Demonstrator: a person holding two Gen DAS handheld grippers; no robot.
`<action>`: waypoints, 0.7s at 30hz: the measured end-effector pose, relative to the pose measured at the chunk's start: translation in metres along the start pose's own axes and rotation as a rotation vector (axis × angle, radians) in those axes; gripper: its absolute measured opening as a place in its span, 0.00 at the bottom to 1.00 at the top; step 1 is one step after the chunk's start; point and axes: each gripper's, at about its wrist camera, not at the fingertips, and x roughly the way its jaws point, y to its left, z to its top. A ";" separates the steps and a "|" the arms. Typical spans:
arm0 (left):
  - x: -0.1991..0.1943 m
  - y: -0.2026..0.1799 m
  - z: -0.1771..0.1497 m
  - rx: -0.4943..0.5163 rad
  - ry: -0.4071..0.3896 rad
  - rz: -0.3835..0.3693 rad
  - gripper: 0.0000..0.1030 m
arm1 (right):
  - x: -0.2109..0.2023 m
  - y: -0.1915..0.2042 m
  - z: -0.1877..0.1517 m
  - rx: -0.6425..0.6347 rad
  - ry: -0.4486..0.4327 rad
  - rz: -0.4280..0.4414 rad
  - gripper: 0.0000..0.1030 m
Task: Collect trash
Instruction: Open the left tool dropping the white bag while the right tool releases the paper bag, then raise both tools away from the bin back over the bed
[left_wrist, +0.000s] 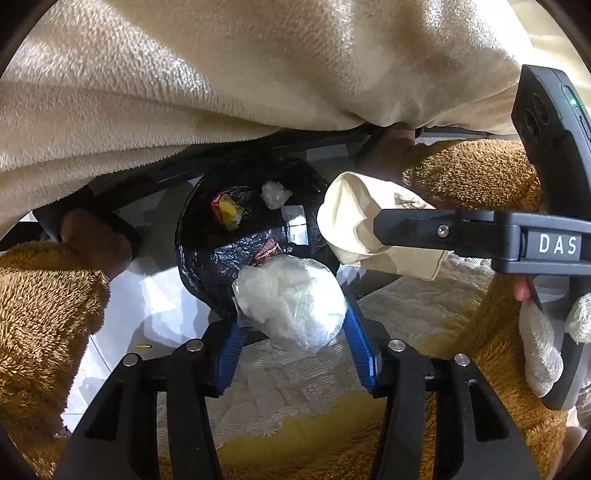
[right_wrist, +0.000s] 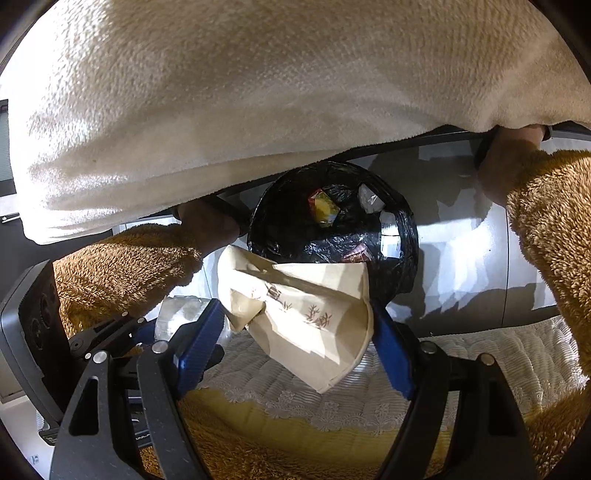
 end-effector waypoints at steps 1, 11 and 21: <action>0.001 0.000 0.000 0.002 0.004 0.002 0.54 | 0.000 0.000 0.000 0.000 0.001 0.002 0.76; -0.004 0.001 -0.001 0.003 -0.015 0.019 0.67 | -0.001 -0.001 0.000 0.009 -0.002 0.002 0.82; -0.010 0.001 -0.002 0.008 -0.037 0.015 0.67 | -0.007 0.000 -0.003 -0.012 -0.026 0.007 0.82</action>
